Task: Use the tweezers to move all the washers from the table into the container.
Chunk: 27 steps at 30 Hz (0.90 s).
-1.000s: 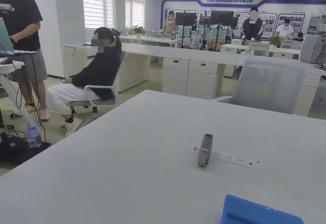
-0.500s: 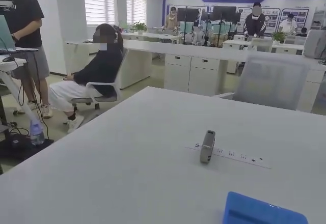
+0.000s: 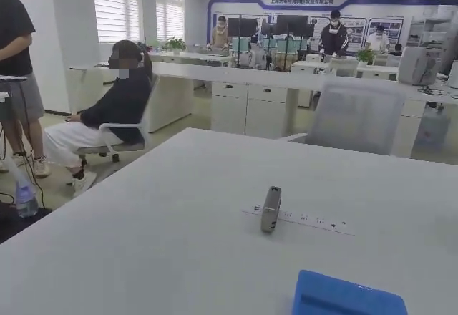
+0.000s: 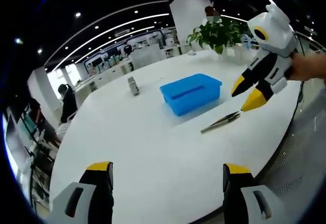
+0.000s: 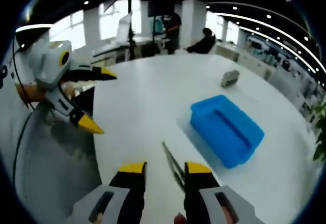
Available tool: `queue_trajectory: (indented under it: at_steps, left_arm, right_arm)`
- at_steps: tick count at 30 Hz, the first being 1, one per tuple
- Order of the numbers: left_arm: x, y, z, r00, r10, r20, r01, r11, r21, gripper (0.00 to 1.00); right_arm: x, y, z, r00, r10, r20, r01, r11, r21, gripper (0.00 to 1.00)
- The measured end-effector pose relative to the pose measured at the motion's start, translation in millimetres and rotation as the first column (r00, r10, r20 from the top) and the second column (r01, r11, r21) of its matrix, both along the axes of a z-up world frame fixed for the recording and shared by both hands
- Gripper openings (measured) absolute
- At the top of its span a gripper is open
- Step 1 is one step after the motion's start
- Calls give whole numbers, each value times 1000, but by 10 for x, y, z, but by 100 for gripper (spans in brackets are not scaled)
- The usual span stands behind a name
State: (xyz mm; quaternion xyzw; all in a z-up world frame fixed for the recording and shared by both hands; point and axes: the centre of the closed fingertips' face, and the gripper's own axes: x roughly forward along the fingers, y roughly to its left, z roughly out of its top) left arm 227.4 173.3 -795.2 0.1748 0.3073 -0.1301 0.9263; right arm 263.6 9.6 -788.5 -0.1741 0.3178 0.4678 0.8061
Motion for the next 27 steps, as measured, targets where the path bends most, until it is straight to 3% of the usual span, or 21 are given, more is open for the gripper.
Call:
queue_trajectory:
  at_steps: [2, 4, 8, 11, 14, 18, 20, 22, 27]
  left_arm:
    - [-5, -20, 0, 1000, -10, -1, 10, 1000, -1, 91]
    - [-9, -31, 0, 1000, -13, -4, 13, 1000, -11, 91]
    - [-10, -34, 18, 1000, -9, -5, 9, 999, -40, 91]
    - [-17, -36, 9, 1000, -10, -17, 9, 999, -51, 92]
    - [-14, -21, 45, 1000, -4, -10, 3, 998, -62, 91]
    - [-12, -20, 98, 1000, 3, -5, -3, 996, -92, 91]
    - [-25, -32, 127, 1000, -6, -8, 5, 996, -87, 91]
    - [-29, -36, 174, 1000, -12, 9, 12, 997, -81, 91]
    - [-50, -34, 189, 1000, -1, 3, 1, 994, -106, 92]
  right_arm:
    - [-31, -100, 46, 998, -62, -8, 62, 998, 21, 32]
    - [-78, -214, 130, 989, -145, -16, 146, 987, 69, 38]
    - [-164, -362, 216, 973, -229, -23, 230, 967, 108, 45]
    - [-205, -501, 245, 950, -310, -25, 311, 941, 132, 52]
    - [-242, -629, 223, 930, -366, -31, 367, 918, 149, 57]
    - [-241, -722, 220, 913, -406, -40, 407, 901, 148, 64]
    - [-218, -707, 243, 912, -408, -35, 408, 899, 158, 69]
    - [-218, -738, 217, 909, -417, -24, 416, 899, 138, 71]
    - [-246, -755, 168, 902, -432, -21, 431, 895, 111, 77]
